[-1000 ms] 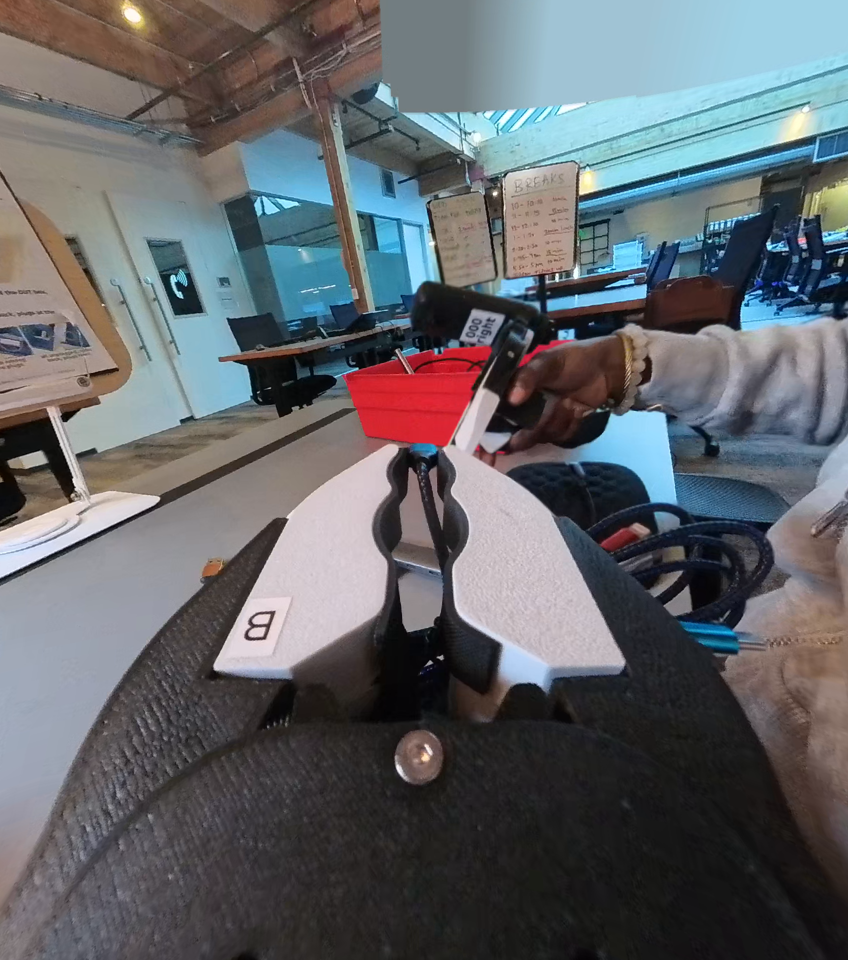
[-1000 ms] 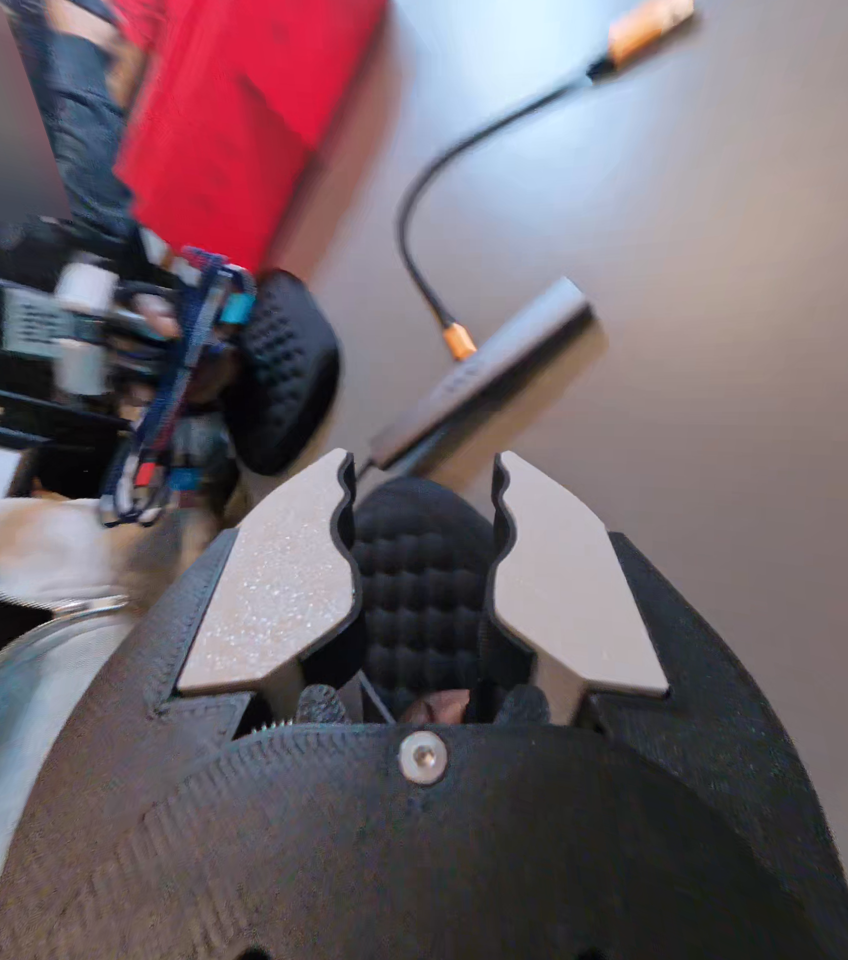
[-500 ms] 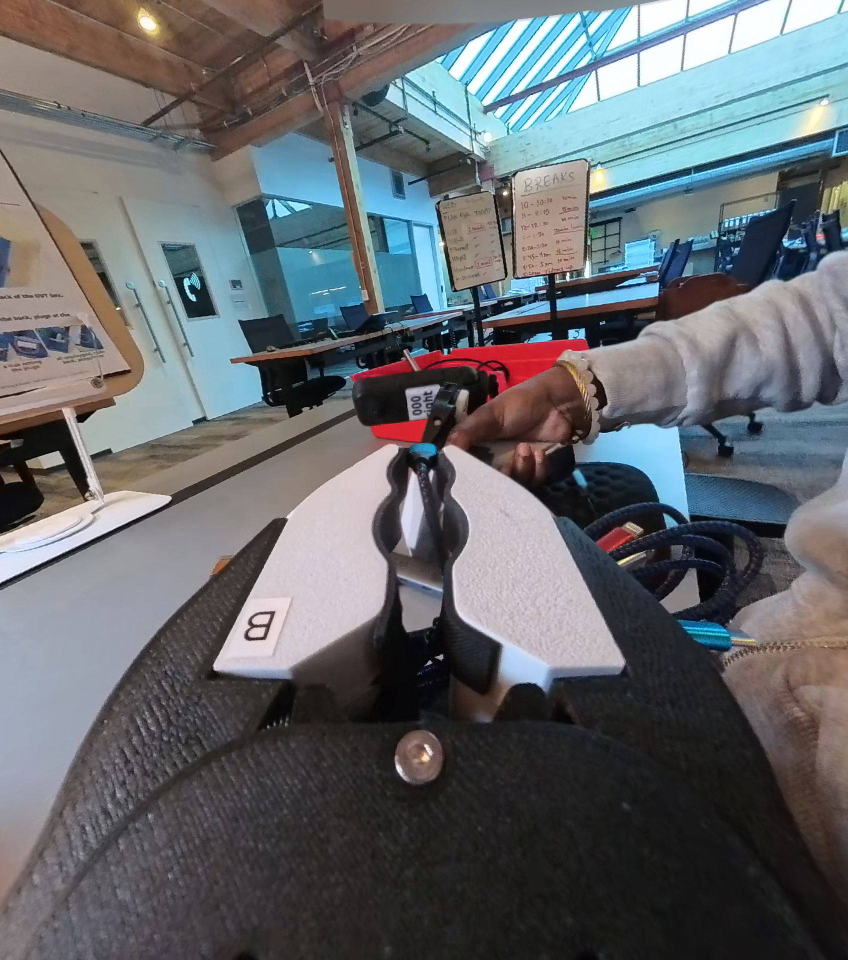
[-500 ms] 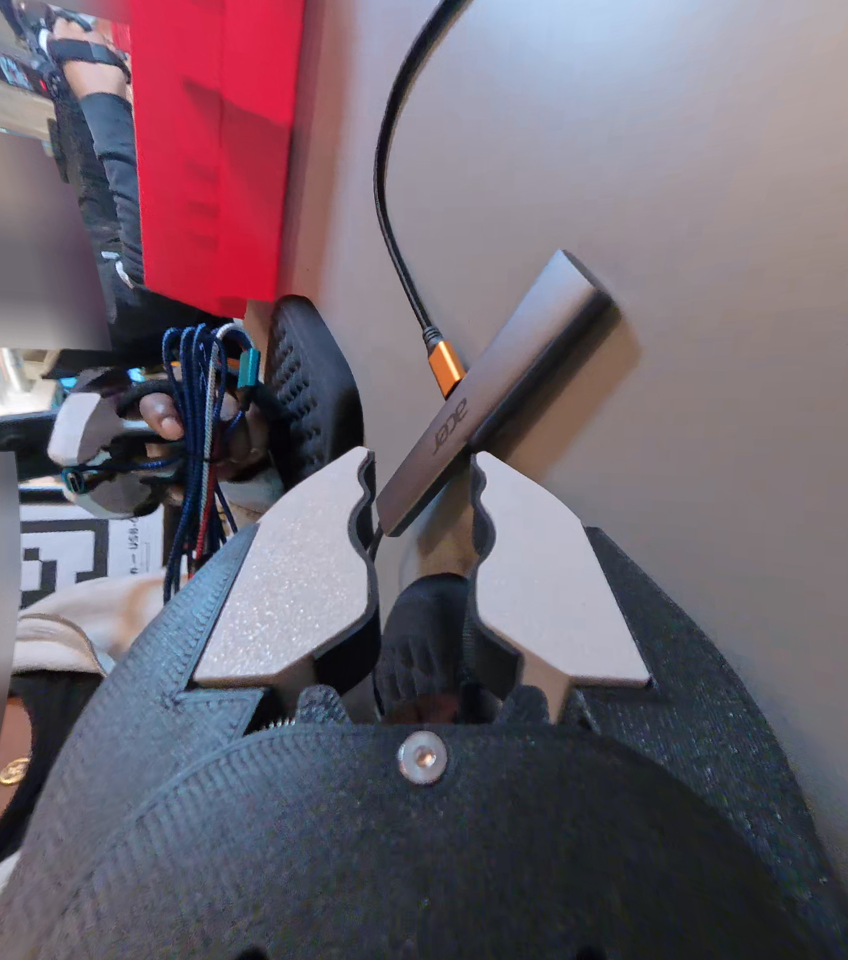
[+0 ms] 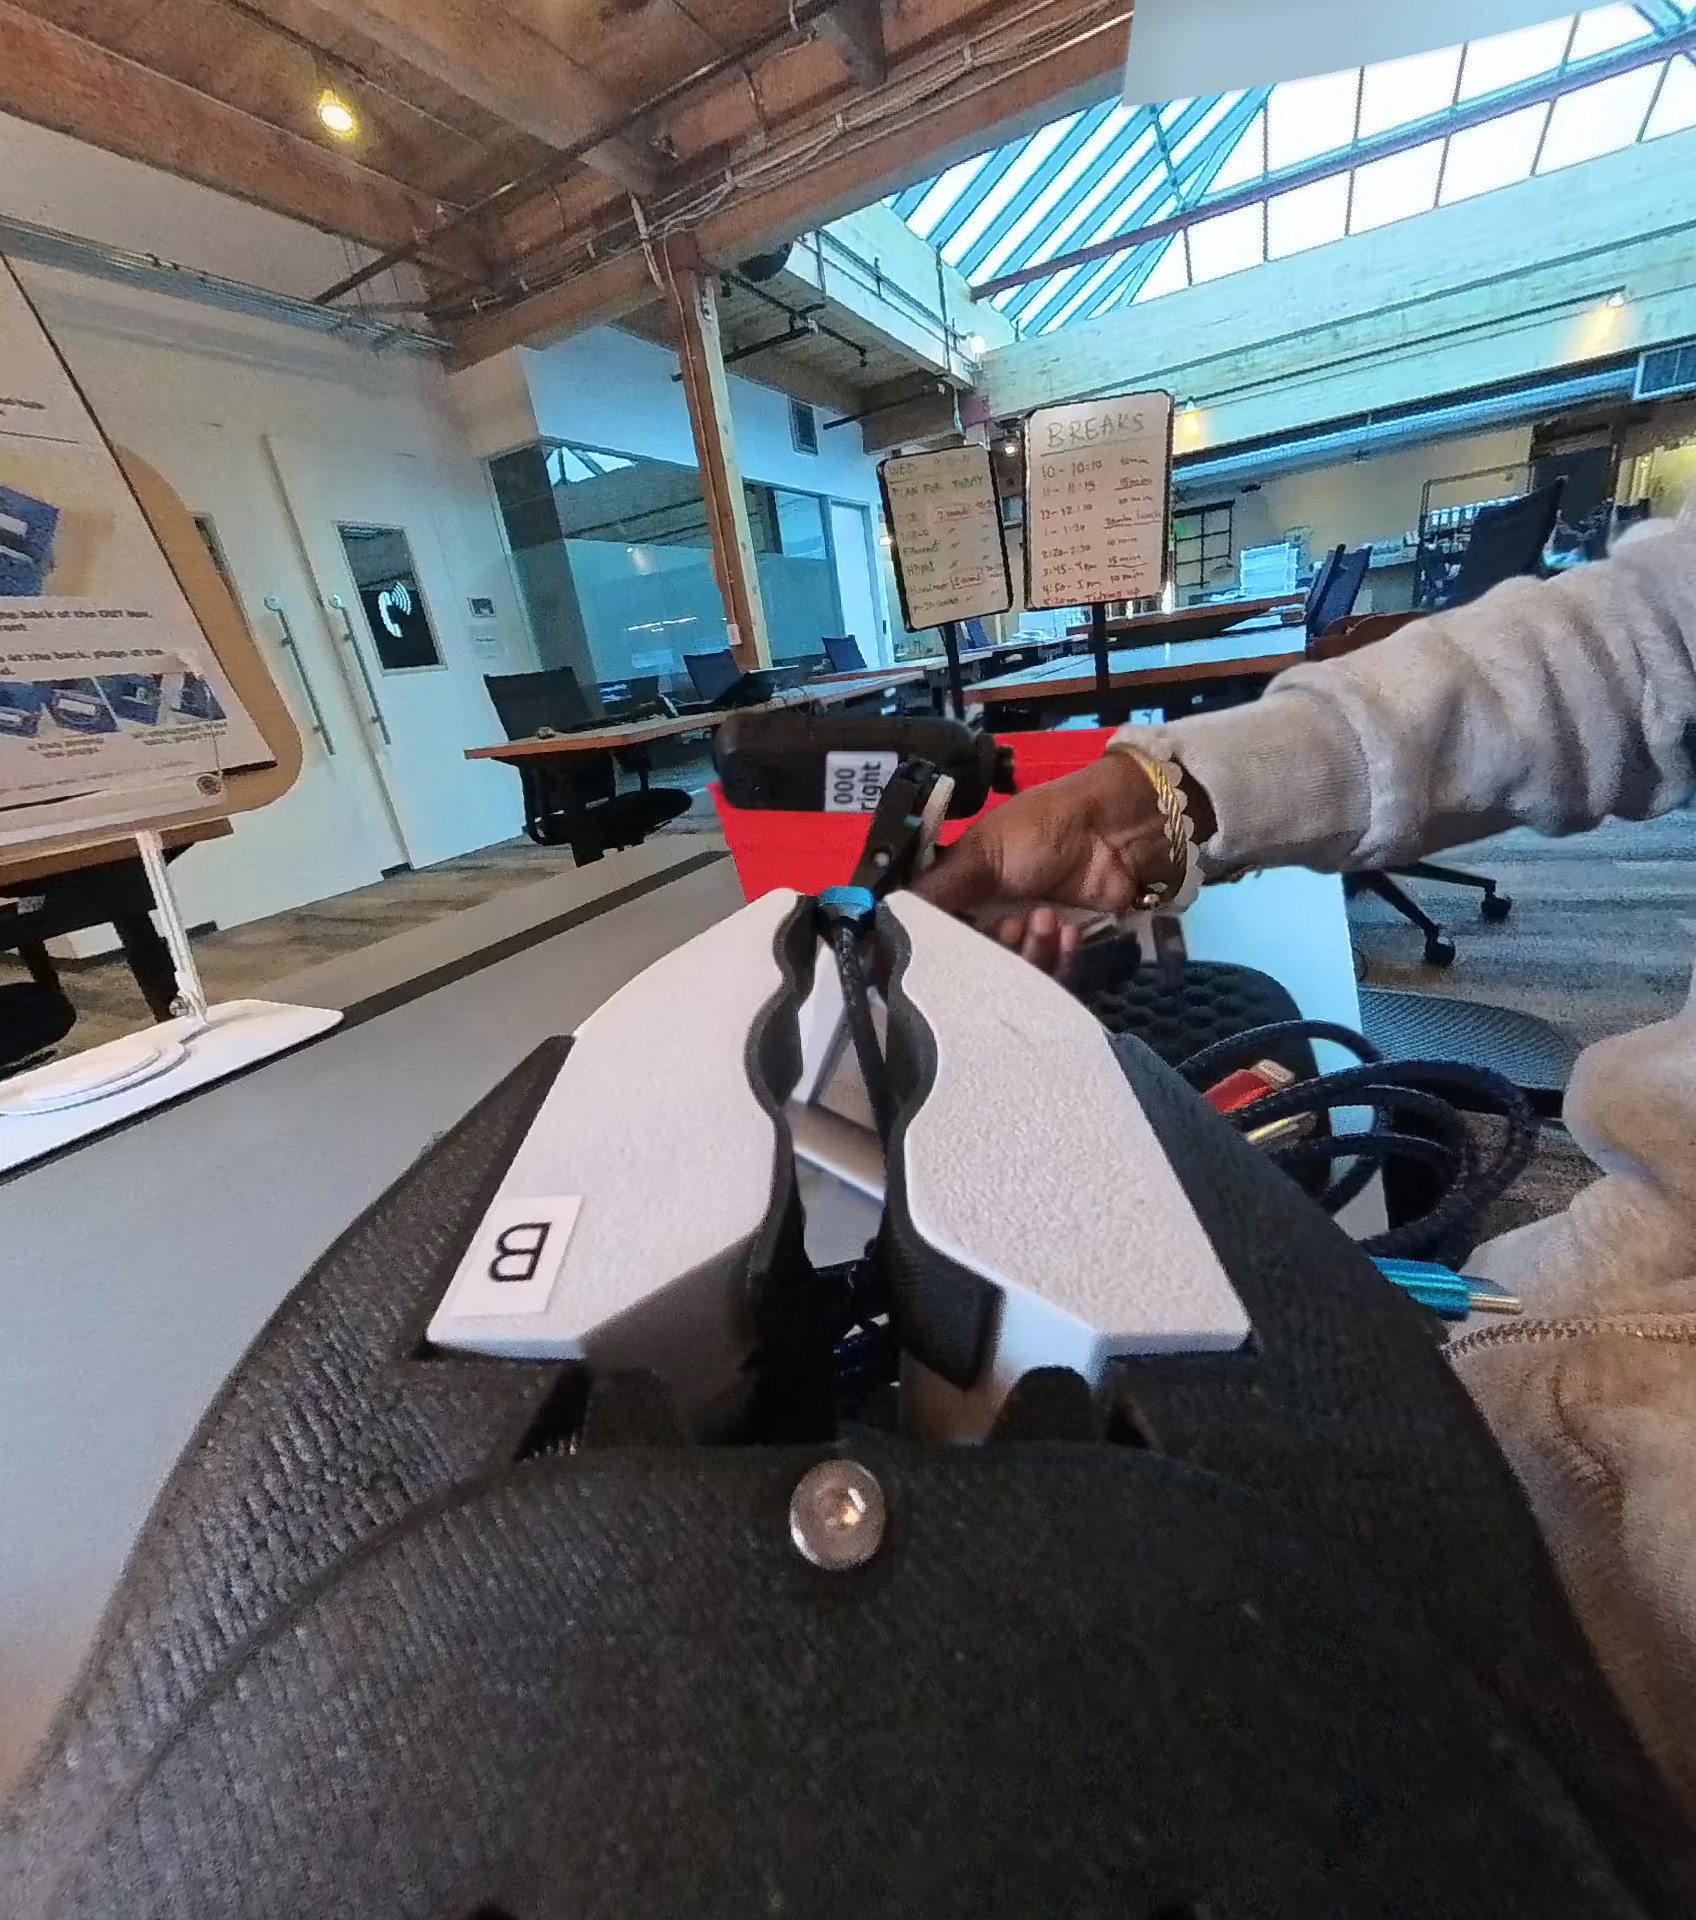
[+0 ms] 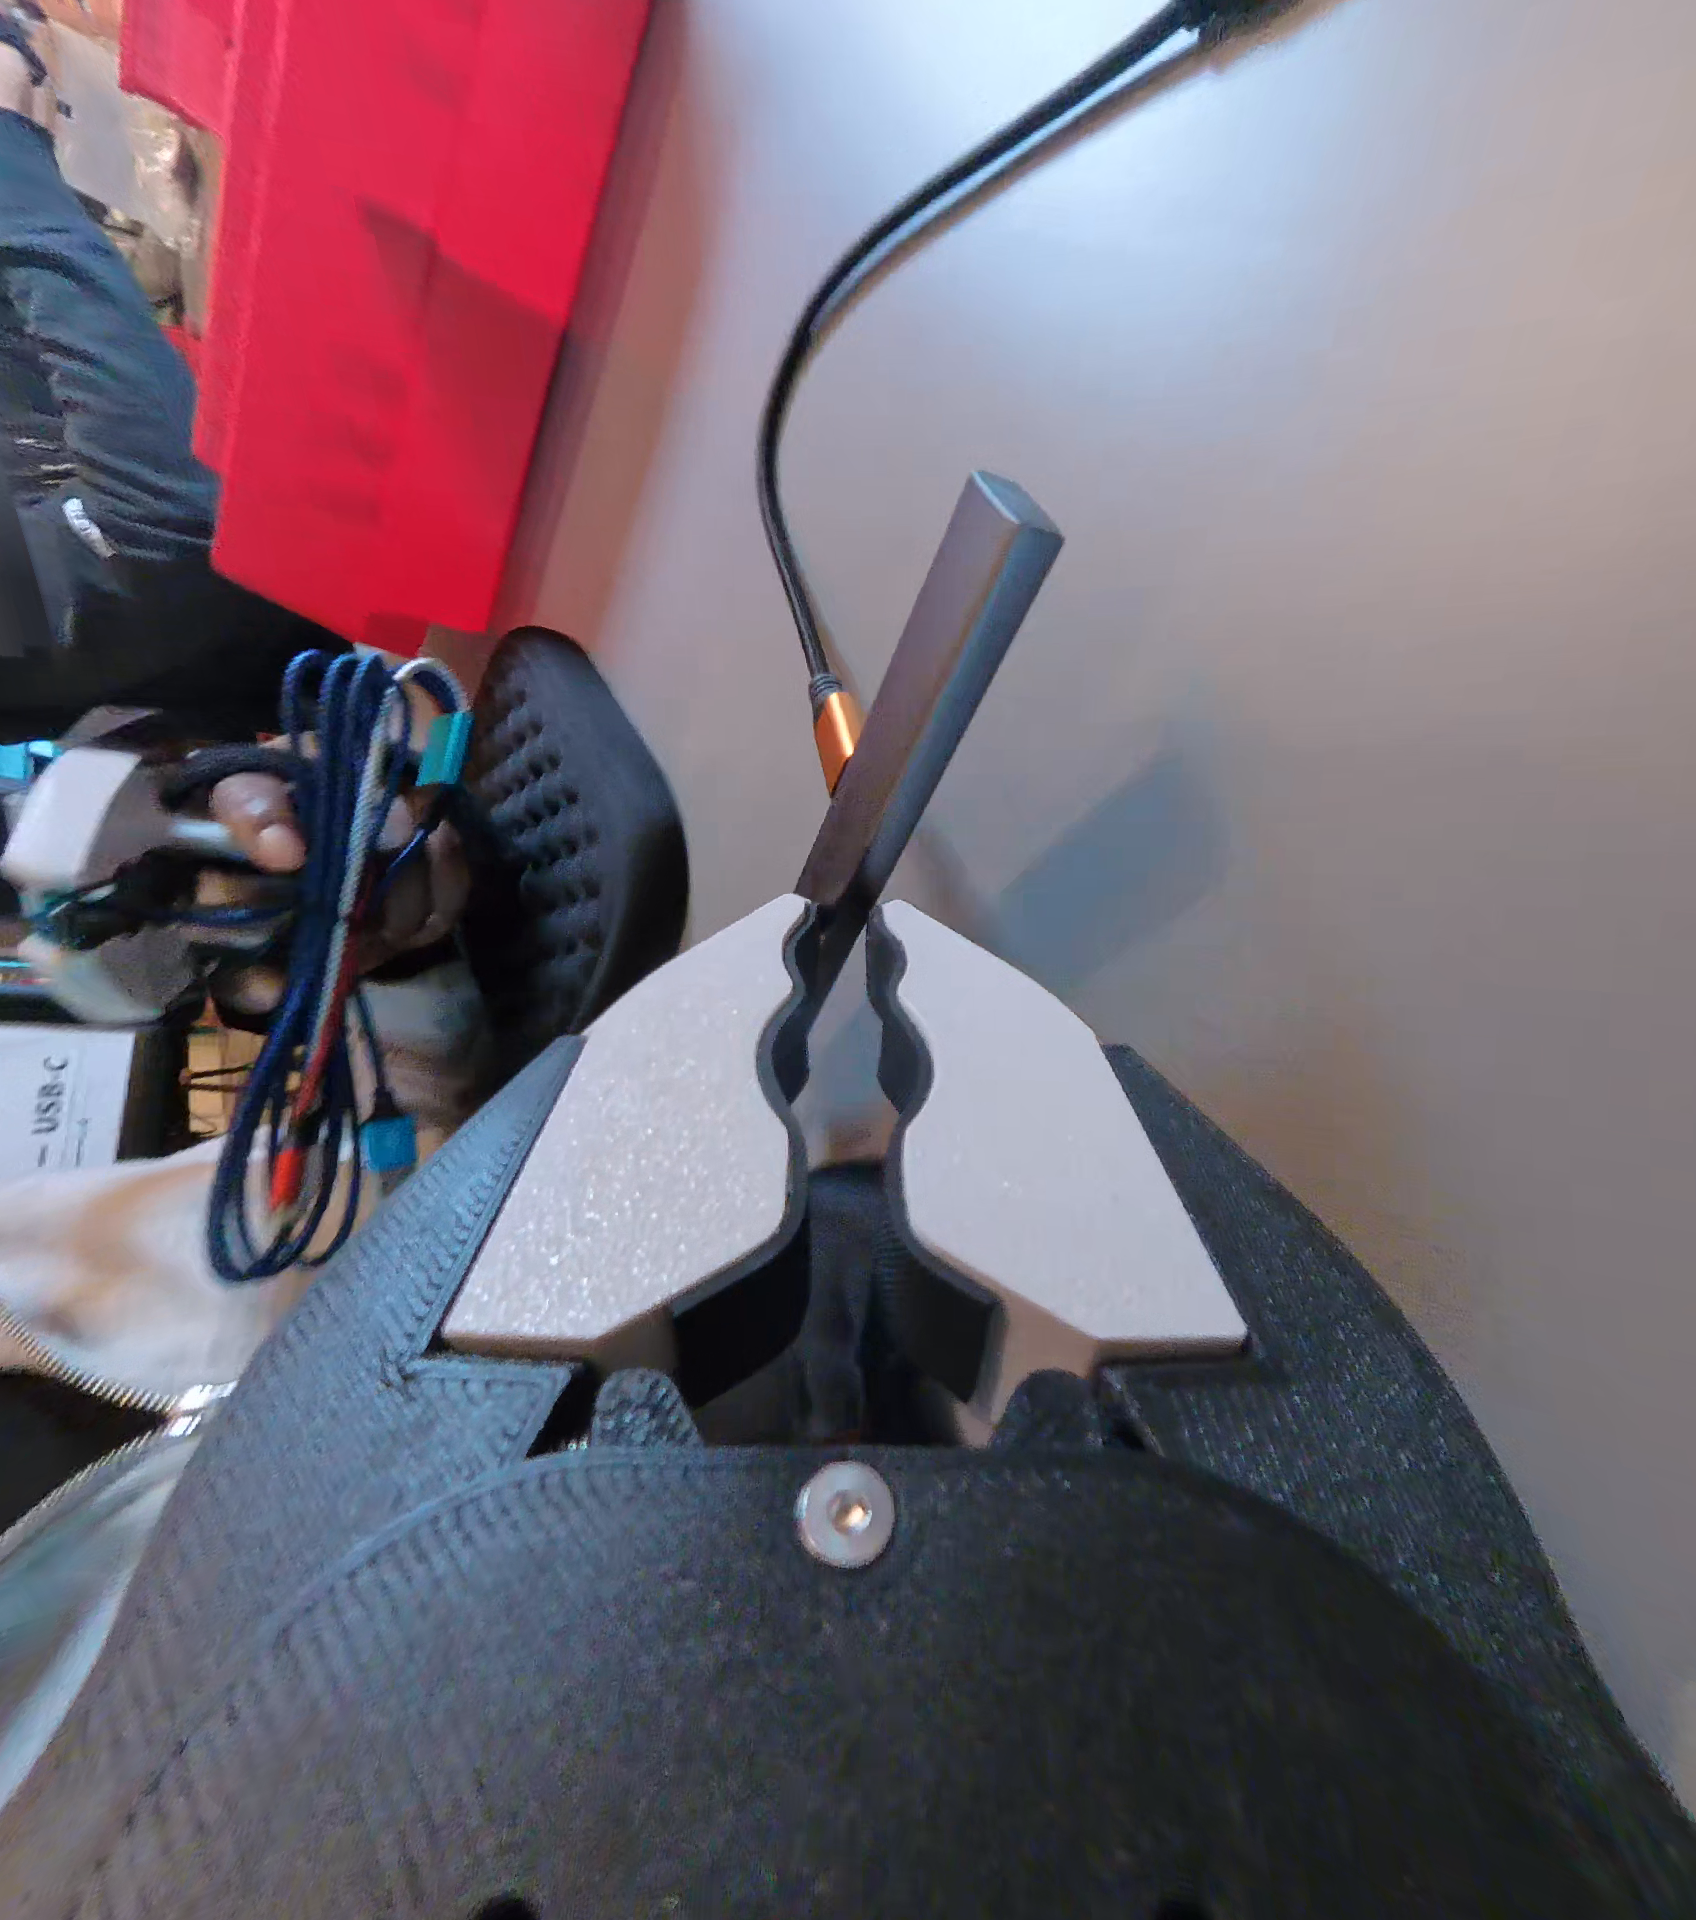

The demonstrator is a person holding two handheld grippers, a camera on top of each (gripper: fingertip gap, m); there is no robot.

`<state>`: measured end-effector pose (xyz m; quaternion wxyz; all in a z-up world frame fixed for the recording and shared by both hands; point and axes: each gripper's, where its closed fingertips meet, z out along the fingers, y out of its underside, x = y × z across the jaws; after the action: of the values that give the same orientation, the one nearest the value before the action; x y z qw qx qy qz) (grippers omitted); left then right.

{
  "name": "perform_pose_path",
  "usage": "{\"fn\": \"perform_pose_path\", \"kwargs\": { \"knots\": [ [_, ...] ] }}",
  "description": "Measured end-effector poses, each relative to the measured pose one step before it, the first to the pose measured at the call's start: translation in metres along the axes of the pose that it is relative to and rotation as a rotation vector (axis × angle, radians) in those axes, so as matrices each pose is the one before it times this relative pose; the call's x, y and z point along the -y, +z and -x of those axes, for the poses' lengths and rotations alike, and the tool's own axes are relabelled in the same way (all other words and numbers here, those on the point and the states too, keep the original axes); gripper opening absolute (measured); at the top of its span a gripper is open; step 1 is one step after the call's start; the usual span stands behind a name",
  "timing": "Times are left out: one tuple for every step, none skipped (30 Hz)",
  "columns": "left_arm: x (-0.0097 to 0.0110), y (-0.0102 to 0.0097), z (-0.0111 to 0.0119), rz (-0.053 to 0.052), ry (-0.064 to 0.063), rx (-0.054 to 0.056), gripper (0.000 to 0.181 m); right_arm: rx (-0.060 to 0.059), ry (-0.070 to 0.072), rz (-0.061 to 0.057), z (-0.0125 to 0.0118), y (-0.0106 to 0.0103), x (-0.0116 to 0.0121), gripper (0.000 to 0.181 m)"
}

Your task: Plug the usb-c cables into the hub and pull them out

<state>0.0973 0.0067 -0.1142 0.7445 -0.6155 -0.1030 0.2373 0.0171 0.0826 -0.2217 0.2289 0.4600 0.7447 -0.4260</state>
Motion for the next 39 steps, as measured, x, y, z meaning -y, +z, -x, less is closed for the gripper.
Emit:
{"fn": "perform_pose_path", "kwargs": {
  "knots": [
    [-0.00004,-0.00008,-0.00004,-0.0004,-0.0004,-0.0004,0.01,0.0151,-0.0001,0.004,0.00333,-0.01094,-0.00235,0.008],
    [-0.00033,0.00033,0.00012,0.0024,-0.0003,0.0005,0.011,0.0174,0.0033,0.0108,0.00427,-0.0116,-0.00392,0.008],
    [-0.00042,0.00032,-0.00001,0.0032,0.0004,0.0001,0.011,0.0139,-0.0036,0.0195,0.00416,-0.01126,-0.00597,0.007],
    [-0.00052,0.00034,-0.00013,0.0032,0.0012,-0.0001,0.01,0.0135,-0.0131,0.0378,0.0039,-0.01009,-0.00955,0.007],
    [-0.00031,0.00027,-0.00005,0.0027,0.0016,0.0005,0.01,0.0036,-0.008,0.0422,0.00172,-0.00888,-0.01141,0.007],
    [-0.00027,0.00029,0.00001,0.0024,0.0014,0.001,0.01,0.0007,-0.0058,0.0467,0.00029,-0.00712,-0.01311,0.007],
    [-0.0003,0.00021,-0.00001,0.002,0.001,0.0009,0.011,-0.0043,-0.0126,0.0442,-0.00138,-0.00513,-0.01341,0.007],
    [-0.00019,0.00014,-0.00002,0.002,0.0008,0.0004,0.011,-0.0243,-0.0106,0.0327,-0.00496,-0.00339,-0.01184,0.007],
    [-0.00033,0.00025,-0.00004,0.002,0.0009,0.0,0.01,-0.0365,-0.0121,0.0217,-0.00735,-0.00135,-0.00941,0.008],
    [-0.00032,0.00031,-0.00002,0.0026,0.0006,0.0006,0.011,-0.0361,-0.0149,0.0056,-0.00721,0.00039,-0.00617,0.007],
    [-0.00047,0.00023,0.00004,0.0029,0.0002,0.0003,0.011,-0.035,-0.0129,0.0008,-0.00675,0.00131,-0.00445,0.0],
    [-0.00027,0.00025,-0.00001,0.0023,0.0003,0.0004,0.011,-0.0281,-0.0068,-0.0048,-0.00514,0.00167,-0.00231,0.0],
    [-0.00016,0.00012,0.0001,0.0017,0.0001,0.0007,0.011,0.0043,0.0018,-0.0127,0.00054,0.00075,-0.00008,0.003],
    [-0.00009,0.00004,0.00001,0.0006,0.0001,0.0004,0.011,0.0276,0.0188,-0.0137,0.00467,-0.00089,0.0008,0.013],
    [0.00002,0.00001,0.0,-0.0002,0.0,0.0,0.011,0.0275,0.0284,-0.0113,0.00545,-0.00181,0.00075,0.023],
    [-0.00005,-0.00009,-0.00009,-0.0003,-0.0001,-0.0009,0.011,0.0127,0.025,-0.0091,0.00387,-0.00231,-0.0002,0.029],
    [0.00002,-0.00002,-0.00007,-0.0003,-0.0004,-0.0014,0.011,0.0025,0.0215,-0.0085,0.00255,-0.00205,-0.00116,0.037],
    [0.00006,0.0,-0.00009,-0.0006,-0.0007,-0.0013,0.011,0.0105,0.028,-0.0098,0.00328,-0.00126,-0.00197,0.046],
    [0.00016,-0.0001,-0.00014,-0.0011,-0.0006,-0.0015,0.011,0.0311,0.0465,-0.0147,0.00518,0.00018,-0.00211,0.056],
    [0.00024,-0.00019,-0.00021,-0.0019,0.0006,-0.0006,0.011,0.0368,0.0616,-0.0313,0.00404,0.00142,0.00007,0.06],
    [0.00023,-0.0002,-0.00019,-0.0018,0.0013,-0.0008,0.011,0.0255,0.0595,-0.0381,0.00076,0.00196,0.00203,0.058],
    [0.00012,-0.00005,-0.00024,-0.0005,0.0012,-0.0011,0.011,0.024,0.0406,-0.0248,-0.0001,0.00283,0.00203,0.054],
    [-0.00002,0.00006,-0.00024,0.0003,0.0013,-0.0005,0.011,0.0193,0.0209,-0.0074,-0.00057,0.00406,0.00066,0.048],
    [0.00007,-0.00004,-0.00007,-0.0001,0.002,0.0008,0.011,0.009,0.0039,0.0002,-0.00045,0.00502,-0.00035,0.043],
    [0.00005,-0.00011,0.00002,-0.0006,0.0013,0.0015,0.011,-0.0077,-0.0102,0.0041,-0.00082,0.00421,-0.00037,0.039],
    [0.0,0.00012,0.00017,0.0005,-0.0003,0.0011,0.011,-0.0227,-0.0196,0.0077,-0.00121,0.00307,-0.00058,0.036],
    [-0.00031,0.0003,0.00016,0.0022,-0.0013,0.0003,0.011,-0.029,-0.0226,0.0062,-0.00114,0.00219,-0.00034,0.034],
    [-0.00028,0.00026,0.0,0.0022,-0.0008,-0.0005,0.011,-0.0302,-0.0199,0.002,-0.0013,0.00206,-0.00032,0.031],
    [-0.00009,0.00005,-0.00007,0.0006,0.0003,-0.0003,0.011,-0.0339,-0.0139,-0.0056,-0.00241,0.00222,0.00014,0.025],
    [0.0002,-0.0001,0.00001,-0.0011,0.001,0.0005,0.011,-0.0274,-0.0113,-0.0092,-0.00233,0.00264,0.00039,0.018],
    [0.00003,-0.00001,0.00004,-0.0008,0.0006,0.0008,0.011,0.0027,-0.0084,-0.0115,0.00126,0.00299,0.00057,0.018],
    [0.00002,-0.00004,-0.00004,0.0,0.0004,0.0002,0.011,0.0119,-0.0185,-0.0222,0.00214,0.00289,0.00135,0.017],
    [0.00008,-0.00004,-0.00026,-0.0002,0.0014,-0.0004,0.011,0.0048,-0.0261,-0.0339,0.00112,0.00257,0.0018,0.016],
    [0.00019,-0.00015,-0.00023,-0.0013,0.0031,0.0,0.011,-0.0019,-0.0058,-0.0328,0.00119,0.00131,0.00219,0.015],
    [0.00026,-0.00017,-0.0003,-0.0017,0.0024,0.0004,0.011,-0.0146,-0.0229,-0.0246,0.00132,-0.00023,0.00222,0.014],
    [0.00016,-0.00012,0.00018,-0.0016,0.0002,0.0013,0.011,-0.0374,-0.0677,-0.0138,0.00062,-0.00151,0.00264,0.013],
    [0.00025,-0.00023,0.00015,-0.0016,-0.0017,0.0005,0.011,-0.0536,-0.1044,-0.0053,0.00078,-0.00356,0.0039,0.012],
    [0.0004,-0.00028,0.00027,-0.0028,-0.0021,0.0003,0.011,-0.0625,-0.1268,0.0061,0.00116,-0.00583,0.00497,0.01],
    [0.0006,-0.00044,0.00016,-0.0045,-0.0016,-0.0001,0.011,-0.0673,-0.1612,0.0127,0.0021,-0.00772,0.00604,0.01]
  ]
}}
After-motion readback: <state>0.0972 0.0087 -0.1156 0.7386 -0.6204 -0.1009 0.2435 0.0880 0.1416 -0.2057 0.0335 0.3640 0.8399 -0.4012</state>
